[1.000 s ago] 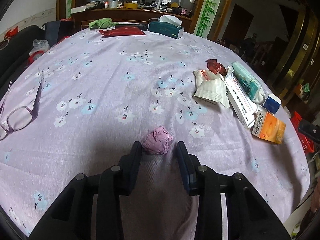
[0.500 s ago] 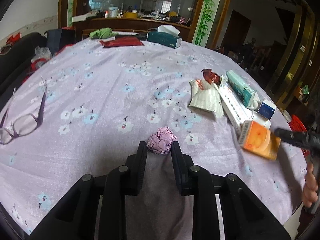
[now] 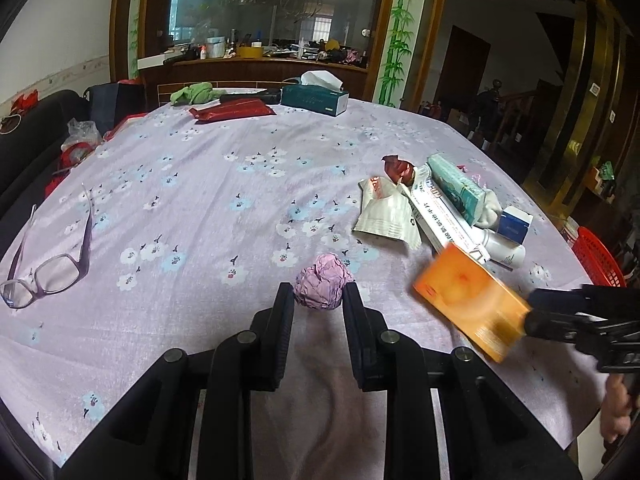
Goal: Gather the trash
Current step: 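Grasp the crumpled pink paper with the left tool while the right tool approaches the orange box, then grasp the orange box with the right tool and lift it, then carry the pink paper and orange box to the red wastebasket and release both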
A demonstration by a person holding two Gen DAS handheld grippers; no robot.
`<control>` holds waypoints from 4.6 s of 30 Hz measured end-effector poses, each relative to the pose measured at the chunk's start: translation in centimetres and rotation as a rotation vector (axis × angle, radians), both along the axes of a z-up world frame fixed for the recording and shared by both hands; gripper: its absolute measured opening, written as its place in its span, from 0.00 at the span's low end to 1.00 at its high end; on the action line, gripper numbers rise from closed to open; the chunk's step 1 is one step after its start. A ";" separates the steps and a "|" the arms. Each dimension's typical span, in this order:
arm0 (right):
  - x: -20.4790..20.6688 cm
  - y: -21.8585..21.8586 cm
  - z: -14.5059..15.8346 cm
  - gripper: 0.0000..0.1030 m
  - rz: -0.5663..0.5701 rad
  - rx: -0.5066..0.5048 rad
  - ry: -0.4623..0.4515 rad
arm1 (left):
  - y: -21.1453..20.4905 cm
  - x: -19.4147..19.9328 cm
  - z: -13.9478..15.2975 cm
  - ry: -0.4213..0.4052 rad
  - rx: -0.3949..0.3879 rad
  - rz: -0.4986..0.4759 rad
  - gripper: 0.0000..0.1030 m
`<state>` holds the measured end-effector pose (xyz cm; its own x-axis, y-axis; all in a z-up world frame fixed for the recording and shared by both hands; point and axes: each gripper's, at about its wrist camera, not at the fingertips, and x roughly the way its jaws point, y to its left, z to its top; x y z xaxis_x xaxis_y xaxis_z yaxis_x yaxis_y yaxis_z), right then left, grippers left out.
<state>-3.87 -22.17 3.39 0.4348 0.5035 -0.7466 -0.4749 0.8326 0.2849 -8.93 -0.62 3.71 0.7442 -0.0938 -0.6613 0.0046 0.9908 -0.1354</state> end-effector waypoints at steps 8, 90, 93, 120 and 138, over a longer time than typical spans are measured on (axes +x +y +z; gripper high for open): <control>-0.8 2.0 -0.3 0.53 0.036 -0.038 0.012 | 0.0 -0.6 0.4 -0.022 0.038 0.025 0.23; -2.7 -1.8 0.9 0.50 -0.218 -0.003 0.029 | -2.6 -2.5 2.4 -0.083 -0.008 -0.092 0.23; -3.0 -2.6 1.2 0.50 -0.226 0.014 0.025 | -3.1 -2.3 2.4 -0.080 -0.002 -0.100 0.23; -7.4 -32.7 6.2 0.50 -0.859 0.185 -0.107 | -32.8 1.7 7.5 -0.040 -0.049 -0.711 0.23; -6.5 -40.9 4.4 0.55 -0.967 0.217 -0.086 | -44.3 6.4 4.7 0.084 -0.029 -0.795 0.47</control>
